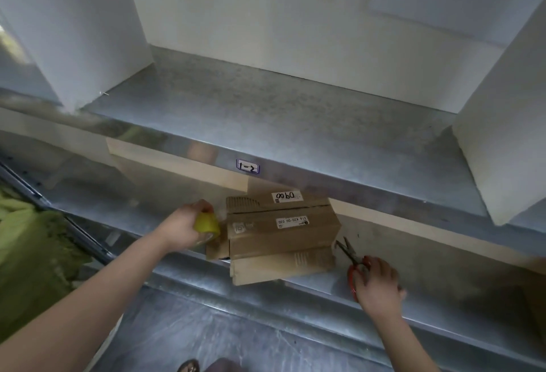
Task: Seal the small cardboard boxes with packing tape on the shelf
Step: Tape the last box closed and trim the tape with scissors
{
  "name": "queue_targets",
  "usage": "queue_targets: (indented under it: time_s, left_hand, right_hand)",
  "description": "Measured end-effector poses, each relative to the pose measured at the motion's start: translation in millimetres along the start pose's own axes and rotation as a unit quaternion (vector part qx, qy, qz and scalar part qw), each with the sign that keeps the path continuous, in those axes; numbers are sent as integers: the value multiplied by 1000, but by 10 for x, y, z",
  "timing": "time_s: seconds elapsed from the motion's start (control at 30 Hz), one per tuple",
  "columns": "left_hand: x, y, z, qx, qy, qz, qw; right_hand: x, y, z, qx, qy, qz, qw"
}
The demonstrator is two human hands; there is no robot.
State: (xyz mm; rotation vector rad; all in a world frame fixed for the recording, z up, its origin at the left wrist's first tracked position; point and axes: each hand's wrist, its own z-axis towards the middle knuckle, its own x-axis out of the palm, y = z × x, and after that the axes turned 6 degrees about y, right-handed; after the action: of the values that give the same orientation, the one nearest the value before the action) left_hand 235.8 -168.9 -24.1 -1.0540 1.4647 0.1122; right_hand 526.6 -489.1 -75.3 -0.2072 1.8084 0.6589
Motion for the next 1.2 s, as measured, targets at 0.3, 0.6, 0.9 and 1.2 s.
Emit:
queue_targets:
  time_s: [0.3, 0.6, 0.9, 1.2]
  left_hand:
    - [-50, 70, 2, 16, 17, -3, 1000]
    - [-182, 237, 96, 49, 60, -19, 997]
    - [-346, 365, 378, 75, 165, 20, 983]
    - [-466, 469, 599, 168, 191, 60, 965]
  right_hand:
    - [-42, 1461, -210, -268, -42, -63, 961]
    - [296, 2133, -167, -297, 113, -132, 939]
    - [598, 2333, -479, -186, 104, -170, 962]
    - [654, 2422, -430, -151, 115, -175, 966]
